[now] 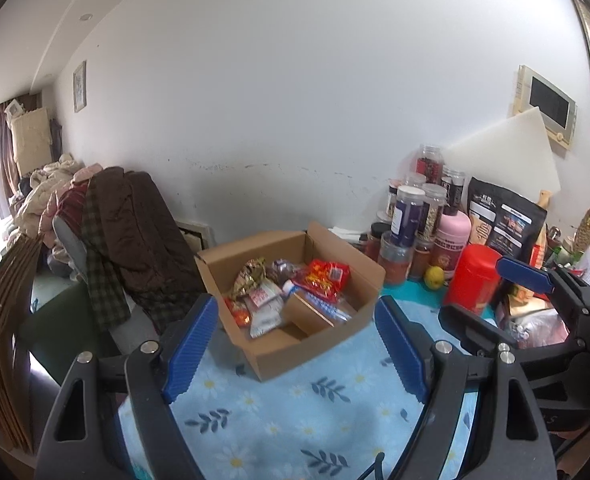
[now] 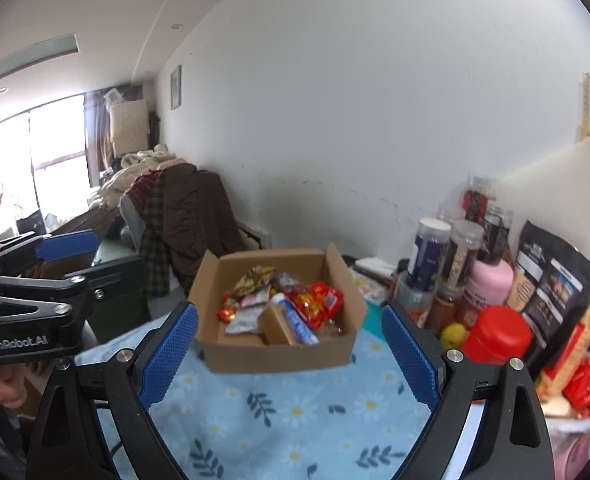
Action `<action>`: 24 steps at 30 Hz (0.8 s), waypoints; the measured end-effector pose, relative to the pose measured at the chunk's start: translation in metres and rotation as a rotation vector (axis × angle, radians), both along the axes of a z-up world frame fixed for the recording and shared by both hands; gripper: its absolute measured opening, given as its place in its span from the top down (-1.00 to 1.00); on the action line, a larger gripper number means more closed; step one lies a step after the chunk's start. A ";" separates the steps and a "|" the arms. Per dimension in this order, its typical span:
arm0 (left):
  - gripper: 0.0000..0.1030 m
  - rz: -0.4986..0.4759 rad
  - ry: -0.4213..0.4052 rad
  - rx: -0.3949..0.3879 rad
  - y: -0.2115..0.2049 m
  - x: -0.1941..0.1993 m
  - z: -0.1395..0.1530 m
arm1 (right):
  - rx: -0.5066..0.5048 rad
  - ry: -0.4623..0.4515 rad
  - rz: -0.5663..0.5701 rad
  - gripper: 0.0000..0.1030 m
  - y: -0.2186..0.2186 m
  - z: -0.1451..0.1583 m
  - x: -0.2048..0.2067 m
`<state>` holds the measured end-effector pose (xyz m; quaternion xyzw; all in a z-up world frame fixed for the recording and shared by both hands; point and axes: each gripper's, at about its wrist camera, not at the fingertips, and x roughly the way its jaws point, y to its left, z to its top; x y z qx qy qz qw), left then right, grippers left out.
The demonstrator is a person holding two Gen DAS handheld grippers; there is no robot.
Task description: Organize snacks
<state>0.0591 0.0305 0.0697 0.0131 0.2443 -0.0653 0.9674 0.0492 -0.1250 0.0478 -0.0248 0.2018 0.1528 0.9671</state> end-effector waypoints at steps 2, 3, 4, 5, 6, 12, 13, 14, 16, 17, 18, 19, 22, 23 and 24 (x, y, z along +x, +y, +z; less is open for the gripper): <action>-0.57 0.019 0.012 -0.007 -0.001 -0.005 -0.007 | 0.000 0.004 0.004 -0.82 -0.003 -0.006 -0.006; -0.57 0.028 0.018 -0.006 -0.001 -0.007 -0.010 | 0.001 0.004 0.006 -0.82 -0.004 -0.009 -0.008; -0.57 0.040 0.026 -0.008 -0.001 -0.009 -0.014 | 0.002 0.003 0.009 -0.82 -0.005 -0.010 -0.012; -0.57 0.047 0.034 -0.012 0.000 -0.010 -0.017 | 0.005 0.003 0.013 -0.82 -0.006 -0.012 -0.014; -0.57 0.055 0.041 -0.016 0.000 -0.012 -0.020 | 0.008 0.004 0.016 -0.82 -0.007 -0.014 -0.015; -0.57 0.104 0.072 -0.027 0.003 -0.016 -0.031 | 0.005 0.024 0.051 -0.82 -0.007 -0.024 -0.016; -0.57 0.112 0.074 -0.029 0.003 -0.016 -0.033 | 0.001 0.018 0.053 -0.82 -0.006 -0.024 -0.016; -0.57 0.115 0.076 -0.032 0.003 -0.017 -0.034 | -0.001 0.019 0.055 -0.82 -0.006 -0.025 -0.016; -0.57 0.124 0.082 -0.037 0.005 -0.016 -0.036 | 0.008 0.027 0.060 -0.82 -0.006 -0.026 -0.014; -0.57 0.128 0.086 -0.037 0.006 -0.015 -0.037 | 0.013 0.034 0.066 -0.82 -0.007 -0.027 -0.014; -0.57 0.130 0.087 -0.038 0.006 -0.015 -0.038 | 0.015 0.041 0.066 -0.82 -0.007 -0.029 -0.013; -0.57 0.132 0.088 -0.038 0.007 -0.014 -0.038 | 0.016 0.044 0.065 -0.82 -0.008 -0.029 -0.013; -0.57 0.140 0.085 -0.030 0.007 -0.014 -0.038 | 0.011 0.049 0.061 -0.82 -0.010 -0.031 -0.012; -0.57 0.143 0.083 -0.028 0.007 -0.013 -0.038 | 0.014 0.049 0.062 -0.82 -0.011 -0.031 -0.012; -0.57 0.144 0.081 -0.026 0.006 -0.014 -0.038 | 0.016 0.050 0.063 -0.82 -0.012 -0.031 -0.012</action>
